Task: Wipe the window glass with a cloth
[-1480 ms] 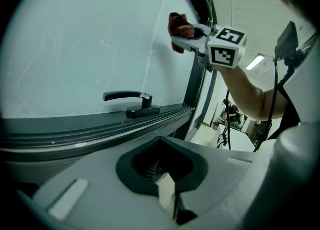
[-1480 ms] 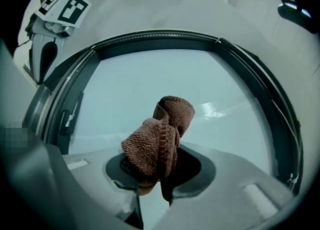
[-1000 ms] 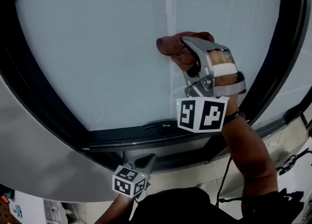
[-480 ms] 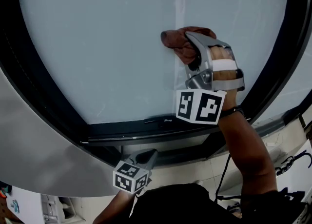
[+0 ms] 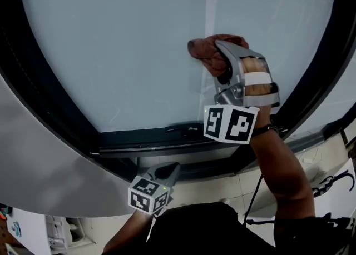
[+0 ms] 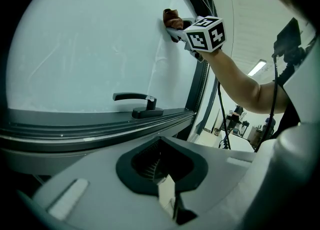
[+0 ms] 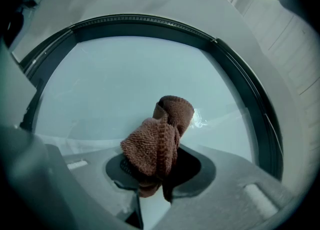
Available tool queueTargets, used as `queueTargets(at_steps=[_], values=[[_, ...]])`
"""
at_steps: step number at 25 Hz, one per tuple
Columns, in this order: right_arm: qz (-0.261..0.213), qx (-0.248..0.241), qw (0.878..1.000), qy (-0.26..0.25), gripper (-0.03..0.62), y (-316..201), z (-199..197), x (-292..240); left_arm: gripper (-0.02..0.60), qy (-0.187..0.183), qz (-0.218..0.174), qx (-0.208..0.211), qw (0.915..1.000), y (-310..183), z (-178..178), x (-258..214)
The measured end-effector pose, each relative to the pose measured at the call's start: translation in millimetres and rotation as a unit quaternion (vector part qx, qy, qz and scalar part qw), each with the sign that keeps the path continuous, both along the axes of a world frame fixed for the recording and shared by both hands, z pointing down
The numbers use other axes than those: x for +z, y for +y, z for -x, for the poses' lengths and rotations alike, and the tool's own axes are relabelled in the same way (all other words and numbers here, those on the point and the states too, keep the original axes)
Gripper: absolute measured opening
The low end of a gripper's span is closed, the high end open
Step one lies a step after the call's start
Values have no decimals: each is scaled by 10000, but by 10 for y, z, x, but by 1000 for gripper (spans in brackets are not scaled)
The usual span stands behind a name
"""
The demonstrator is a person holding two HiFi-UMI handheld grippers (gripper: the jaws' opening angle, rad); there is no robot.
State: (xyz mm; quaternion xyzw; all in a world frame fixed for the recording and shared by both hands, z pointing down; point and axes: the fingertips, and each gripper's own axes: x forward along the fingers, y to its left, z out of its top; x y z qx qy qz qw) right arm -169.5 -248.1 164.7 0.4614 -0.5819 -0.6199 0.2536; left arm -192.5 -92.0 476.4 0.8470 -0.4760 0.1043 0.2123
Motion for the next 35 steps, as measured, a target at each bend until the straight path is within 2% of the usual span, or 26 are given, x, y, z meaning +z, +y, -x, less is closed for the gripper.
queueTargets(at_steps=[16, 25, 35], values=[[386, -119, 9992, 79, 100, 3, -11, 780, 17, -69, 87, 14, 9999, 29, -30, 34], [552, -123, 9980, 288, 101, 6, -7, 1206, 17, -99, 97, 67, 9999, 3, -67, 34], [786, -159, 9963, 302, 101, 18, -15, 1523, 17, -103, 106, 35, 9999, -10, -36, 35]])
